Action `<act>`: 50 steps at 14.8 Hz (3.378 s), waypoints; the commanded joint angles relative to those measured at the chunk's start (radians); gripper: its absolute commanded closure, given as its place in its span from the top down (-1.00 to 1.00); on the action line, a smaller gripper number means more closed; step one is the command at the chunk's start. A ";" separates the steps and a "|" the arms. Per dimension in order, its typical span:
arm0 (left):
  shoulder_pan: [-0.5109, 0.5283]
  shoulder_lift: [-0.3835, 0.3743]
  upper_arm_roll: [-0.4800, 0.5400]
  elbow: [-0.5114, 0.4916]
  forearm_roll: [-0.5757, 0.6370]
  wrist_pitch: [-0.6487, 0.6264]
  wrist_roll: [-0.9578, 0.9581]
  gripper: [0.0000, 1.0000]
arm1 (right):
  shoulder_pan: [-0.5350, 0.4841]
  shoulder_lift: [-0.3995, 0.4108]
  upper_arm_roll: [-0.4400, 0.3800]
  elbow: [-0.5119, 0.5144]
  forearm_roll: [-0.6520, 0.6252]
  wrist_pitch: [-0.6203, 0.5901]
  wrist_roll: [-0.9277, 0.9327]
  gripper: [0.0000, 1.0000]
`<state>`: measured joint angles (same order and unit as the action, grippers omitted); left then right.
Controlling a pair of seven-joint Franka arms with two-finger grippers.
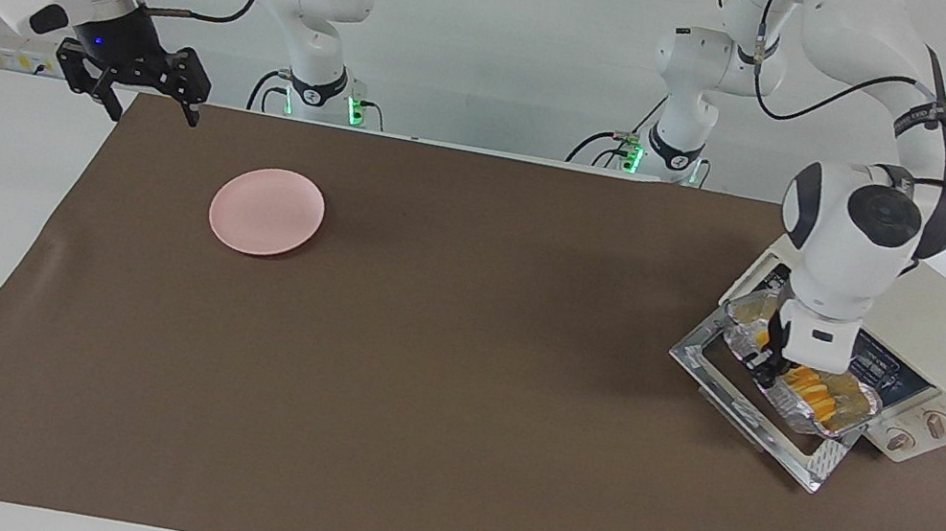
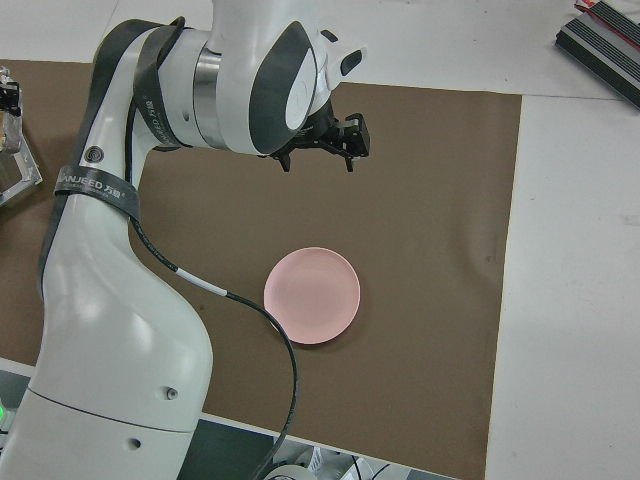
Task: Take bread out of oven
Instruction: 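Pull the foil tray out and set it on the table, then retract the left gripper while the right gripper reaches the foil tray, then grasp the foil tray with the right gripper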
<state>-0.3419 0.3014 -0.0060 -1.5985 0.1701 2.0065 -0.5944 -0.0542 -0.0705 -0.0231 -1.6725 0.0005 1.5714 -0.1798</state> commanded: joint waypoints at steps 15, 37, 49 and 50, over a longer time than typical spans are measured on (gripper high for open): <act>-0.351 0.237 0.030 0.078 -0.181 0.199 0.004 1.00 | -0.007 -0.025 0.002 -0.021 0.016 -0.060 -0.006 1.00; 0.081 -0.358 0.129 0.032 -0.228 -0.649 0.304 1.00 | 0.460 0.197 0.022 -0.073 0.030 0.335 0.650 1.00; 0.256 -0.381 0.011 -0.006 -0.222 -0.620 0.421 1.00 | 0.596 0.698 0.020 0.280 0.019 0.512 0.892 1.00; 0.256 -0.387 0.011 -0.012 -0.222 -0.620 0.421 1.00 | 0.594 0.710 0.018 0.280 0.012 0.518 0.890 1.00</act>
<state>-0.1082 -0.0495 0.0220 -1.5696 -0.0453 1.3754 -0.1840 0.5433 0.6001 -0.0046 -1.4310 0.0190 2.0826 0.7010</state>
